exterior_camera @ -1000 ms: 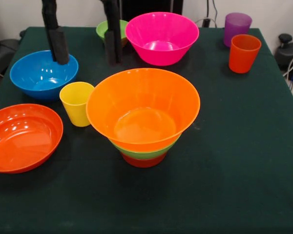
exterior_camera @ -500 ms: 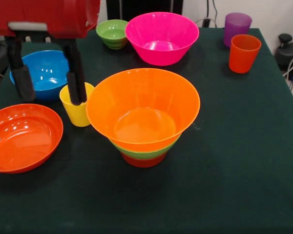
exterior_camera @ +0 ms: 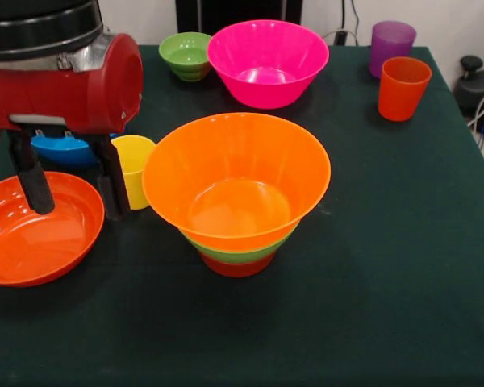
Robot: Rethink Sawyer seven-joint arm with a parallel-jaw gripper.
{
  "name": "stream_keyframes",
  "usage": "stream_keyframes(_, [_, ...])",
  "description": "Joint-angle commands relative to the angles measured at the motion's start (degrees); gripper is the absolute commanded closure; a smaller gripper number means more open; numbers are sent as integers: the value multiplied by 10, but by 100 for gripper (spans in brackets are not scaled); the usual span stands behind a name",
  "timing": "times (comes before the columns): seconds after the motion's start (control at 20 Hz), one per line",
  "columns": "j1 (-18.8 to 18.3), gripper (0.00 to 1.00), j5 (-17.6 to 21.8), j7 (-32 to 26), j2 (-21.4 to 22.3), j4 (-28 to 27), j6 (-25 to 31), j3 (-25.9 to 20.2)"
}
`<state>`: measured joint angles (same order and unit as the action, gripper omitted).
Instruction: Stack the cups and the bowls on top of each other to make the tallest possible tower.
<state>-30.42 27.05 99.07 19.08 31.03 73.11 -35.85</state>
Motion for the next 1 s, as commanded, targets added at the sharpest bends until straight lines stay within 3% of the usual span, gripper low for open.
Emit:
stream_keyframes(0.05, [1,0,36,-181,-21,-5,41,-6])
stream_keyframes(0.2, [1,0,35,-178,-24,-1,30,-4])
stream_keyframes(0.55, [8,0,55,-184,-70,-73,65,-31])
stream_keyframes(1.0, [6,0,57,-192,-98,-103,73,-43])
